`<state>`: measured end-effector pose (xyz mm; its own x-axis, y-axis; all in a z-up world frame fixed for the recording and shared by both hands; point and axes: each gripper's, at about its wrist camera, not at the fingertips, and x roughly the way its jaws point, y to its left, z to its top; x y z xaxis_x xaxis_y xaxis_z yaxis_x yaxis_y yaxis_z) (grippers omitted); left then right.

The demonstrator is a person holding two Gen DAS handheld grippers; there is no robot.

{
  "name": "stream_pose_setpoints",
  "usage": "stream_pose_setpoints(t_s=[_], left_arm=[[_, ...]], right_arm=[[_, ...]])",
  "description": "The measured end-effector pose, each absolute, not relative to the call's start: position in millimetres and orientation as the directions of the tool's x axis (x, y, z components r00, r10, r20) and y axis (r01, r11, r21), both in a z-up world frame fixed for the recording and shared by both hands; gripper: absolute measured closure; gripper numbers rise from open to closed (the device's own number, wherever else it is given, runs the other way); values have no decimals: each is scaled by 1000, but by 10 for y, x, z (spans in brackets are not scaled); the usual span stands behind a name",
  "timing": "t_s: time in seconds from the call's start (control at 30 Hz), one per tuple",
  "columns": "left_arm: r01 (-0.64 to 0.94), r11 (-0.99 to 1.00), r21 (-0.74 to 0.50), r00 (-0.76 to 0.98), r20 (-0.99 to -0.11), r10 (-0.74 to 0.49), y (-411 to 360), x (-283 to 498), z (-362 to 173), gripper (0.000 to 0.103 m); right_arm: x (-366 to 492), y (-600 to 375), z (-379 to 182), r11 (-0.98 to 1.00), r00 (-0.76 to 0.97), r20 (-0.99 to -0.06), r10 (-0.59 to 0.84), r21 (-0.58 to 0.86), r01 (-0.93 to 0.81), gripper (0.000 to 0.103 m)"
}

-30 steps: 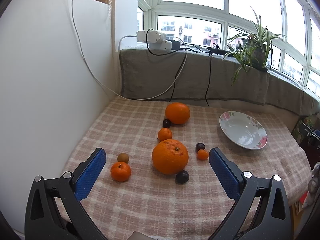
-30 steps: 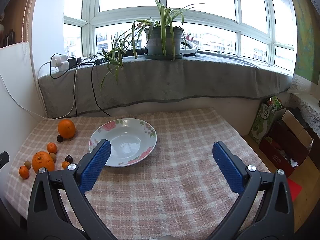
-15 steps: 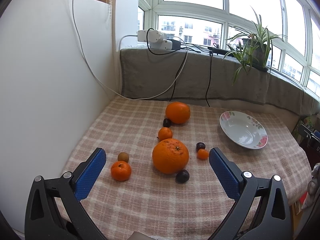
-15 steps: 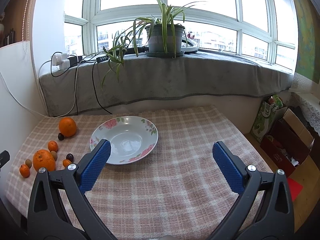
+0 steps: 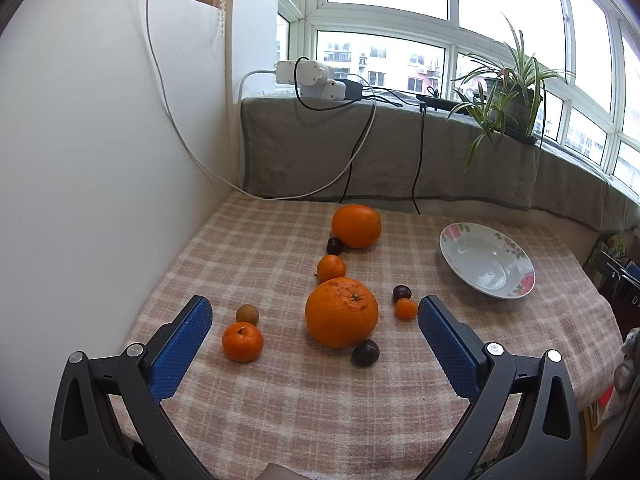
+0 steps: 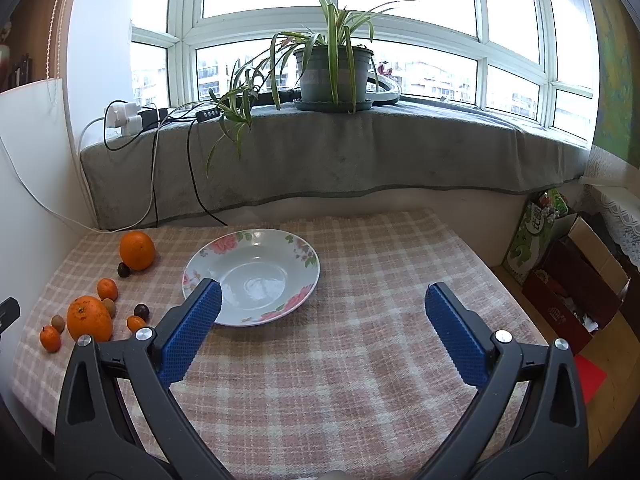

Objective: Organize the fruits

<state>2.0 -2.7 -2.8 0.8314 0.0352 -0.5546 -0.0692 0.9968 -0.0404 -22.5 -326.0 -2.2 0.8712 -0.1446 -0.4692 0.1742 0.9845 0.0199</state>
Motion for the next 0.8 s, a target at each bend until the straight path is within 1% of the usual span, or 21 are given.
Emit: stream_pose_setpoints(t_s=[0.53, 0.67, 0.8], left_arm=[[-72, 996, -46, 828, -560, 34, -9, 25, -50, 1], [-72, 996, -49, 818, -575, 31, 26, 42, -110, 1], [-79, 995, -57, 808, -589, 30, 87, 32, -181, 1]], right_arm=[[-193, -3225, -39, 988, 868, -480, -129, 15, 156, 0], [-144, -3206, -66, 992, 866, -492, -93, 24, 121, 0], [-68, -3152, -90, 998, 862, -507, -27, 42, 56, 0]])
